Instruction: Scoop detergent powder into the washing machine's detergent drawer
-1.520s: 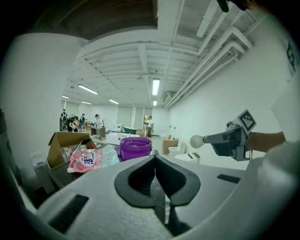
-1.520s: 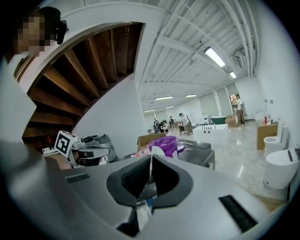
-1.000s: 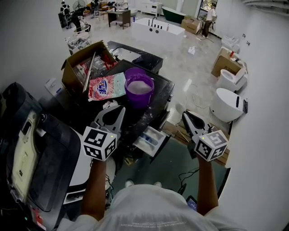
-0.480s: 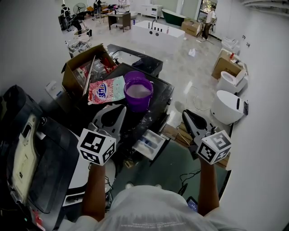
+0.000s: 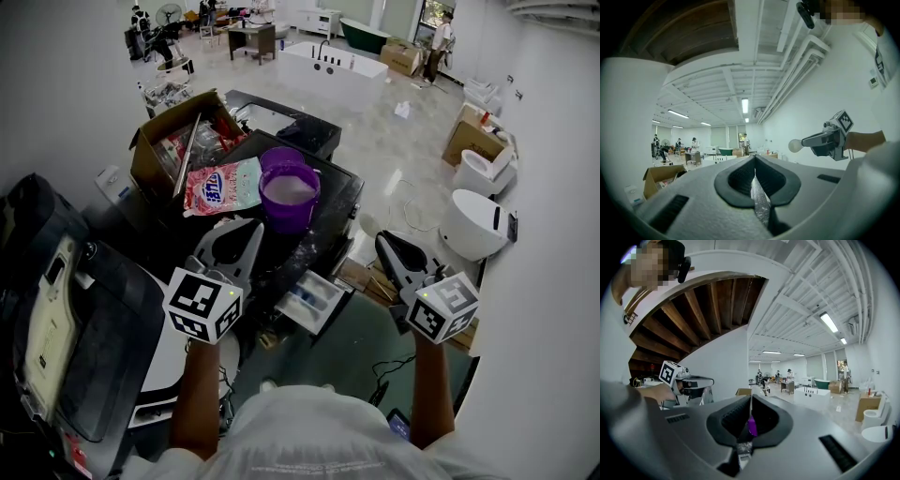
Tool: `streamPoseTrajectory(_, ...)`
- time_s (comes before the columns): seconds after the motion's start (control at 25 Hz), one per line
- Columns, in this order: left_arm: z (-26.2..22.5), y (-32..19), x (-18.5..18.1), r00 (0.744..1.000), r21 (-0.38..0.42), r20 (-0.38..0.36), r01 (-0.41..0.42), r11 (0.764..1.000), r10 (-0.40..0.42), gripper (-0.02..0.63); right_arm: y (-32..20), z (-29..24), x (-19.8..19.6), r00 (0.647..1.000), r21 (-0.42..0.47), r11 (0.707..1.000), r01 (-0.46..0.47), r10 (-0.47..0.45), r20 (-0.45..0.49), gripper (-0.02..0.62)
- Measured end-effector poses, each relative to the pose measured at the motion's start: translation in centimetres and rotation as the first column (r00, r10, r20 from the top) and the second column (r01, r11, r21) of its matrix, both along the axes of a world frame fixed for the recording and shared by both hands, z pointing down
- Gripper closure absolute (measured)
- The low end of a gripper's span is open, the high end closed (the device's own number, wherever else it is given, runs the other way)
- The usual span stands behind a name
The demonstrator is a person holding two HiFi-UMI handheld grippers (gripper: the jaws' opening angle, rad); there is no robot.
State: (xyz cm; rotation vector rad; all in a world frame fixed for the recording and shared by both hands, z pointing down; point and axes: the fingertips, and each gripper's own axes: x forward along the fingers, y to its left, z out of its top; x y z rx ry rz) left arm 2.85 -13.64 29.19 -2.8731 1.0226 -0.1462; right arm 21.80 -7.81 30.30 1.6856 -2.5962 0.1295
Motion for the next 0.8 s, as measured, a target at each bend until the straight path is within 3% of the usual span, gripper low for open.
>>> streamPoseTrajectory(0.8,1.0,-0.8,-0.1,1.000,-0.023,0.010,0.013,1.000,-0.012,0.597,-1.0,1.5,0.2,1.000,-0.032,0.999,0.004,-0.004,0.005,0.583)
